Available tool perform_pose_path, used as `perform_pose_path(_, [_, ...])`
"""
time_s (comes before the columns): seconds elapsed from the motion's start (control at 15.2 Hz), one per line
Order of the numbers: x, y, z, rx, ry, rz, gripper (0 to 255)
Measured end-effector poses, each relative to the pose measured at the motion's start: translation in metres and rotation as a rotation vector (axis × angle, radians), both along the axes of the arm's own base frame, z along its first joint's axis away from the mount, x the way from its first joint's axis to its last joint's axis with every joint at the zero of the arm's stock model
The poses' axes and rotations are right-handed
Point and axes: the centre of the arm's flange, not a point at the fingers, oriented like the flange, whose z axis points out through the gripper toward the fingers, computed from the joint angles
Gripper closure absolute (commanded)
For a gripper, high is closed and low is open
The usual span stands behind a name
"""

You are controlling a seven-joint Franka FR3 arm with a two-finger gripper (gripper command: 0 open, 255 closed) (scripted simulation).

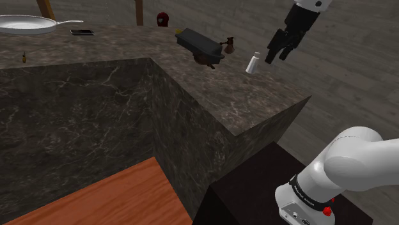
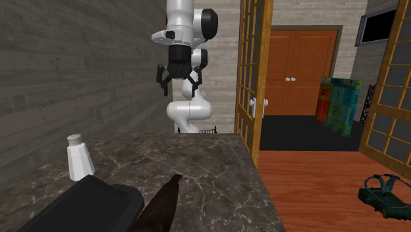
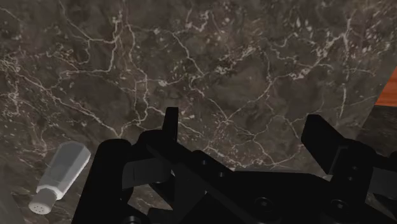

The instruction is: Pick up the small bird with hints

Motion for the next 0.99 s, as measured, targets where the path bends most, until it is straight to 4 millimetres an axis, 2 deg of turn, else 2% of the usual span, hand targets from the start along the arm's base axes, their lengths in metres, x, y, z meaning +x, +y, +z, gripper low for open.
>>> perform_pose_path(0.07, [0.0, 0.0, 0.0, 0.0, 0.0, 0.0, 0])
perform_pose_path(0.2, [0.016, 0.001, -0.005, -0.001, 0.006, -0.002, 0])
perform_pose_path(0.4, [0.052, 0.001, -0.012, -0.003, 0.018, -0.007, 0])
perform_pose_path(0.99, [0.171, 0.011, -0.057, -0.008, 0.059, -0.022, 0])
